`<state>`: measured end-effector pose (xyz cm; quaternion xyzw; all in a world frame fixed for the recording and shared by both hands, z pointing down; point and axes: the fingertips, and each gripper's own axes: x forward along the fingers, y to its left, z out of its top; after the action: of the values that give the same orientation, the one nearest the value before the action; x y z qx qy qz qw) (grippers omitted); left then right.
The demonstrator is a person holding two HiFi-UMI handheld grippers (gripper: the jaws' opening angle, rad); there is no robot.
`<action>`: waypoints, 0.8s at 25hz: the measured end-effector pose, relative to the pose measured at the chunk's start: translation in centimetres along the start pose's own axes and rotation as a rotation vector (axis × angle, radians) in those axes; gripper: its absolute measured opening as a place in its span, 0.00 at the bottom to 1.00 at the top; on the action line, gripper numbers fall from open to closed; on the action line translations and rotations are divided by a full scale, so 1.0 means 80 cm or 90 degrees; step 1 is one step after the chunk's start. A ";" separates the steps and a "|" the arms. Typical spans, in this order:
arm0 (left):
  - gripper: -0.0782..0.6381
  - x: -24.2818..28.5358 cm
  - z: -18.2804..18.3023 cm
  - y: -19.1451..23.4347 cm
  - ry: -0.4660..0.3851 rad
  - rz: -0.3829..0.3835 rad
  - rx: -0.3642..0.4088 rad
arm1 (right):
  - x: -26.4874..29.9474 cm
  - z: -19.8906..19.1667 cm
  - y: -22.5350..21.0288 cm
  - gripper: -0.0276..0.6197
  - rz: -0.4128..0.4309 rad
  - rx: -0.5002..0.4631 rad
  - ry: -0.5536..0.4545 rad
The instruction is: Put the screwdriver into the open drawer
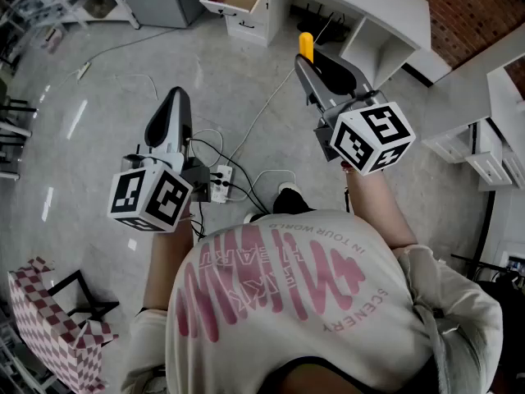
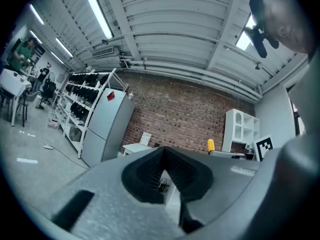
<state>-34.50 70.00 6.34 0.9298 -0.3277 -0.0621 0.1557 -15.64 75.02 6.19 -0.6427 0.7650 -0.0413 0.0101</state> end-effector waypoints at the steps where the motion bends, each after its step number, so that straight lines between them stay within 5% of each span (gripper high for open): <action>1: 0.11 -0.002 -0.001 0.003 0.000 0.001 0.000 | 0.001 -0.003 0.002 0.18 0.000 0.003 0.001; 20: 0.11 -0.011 -0.019 0.012 0.010 0.007 -0.008 | 0.005 -0.026 0.004 0.19 -0.006 0.035 0.013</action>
<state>-35.42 70.22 8.08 0.9274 -0.3312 -0.0557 0.1645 -16.14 74.78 8.24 -0.6454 0.7604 -0.0691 0.0200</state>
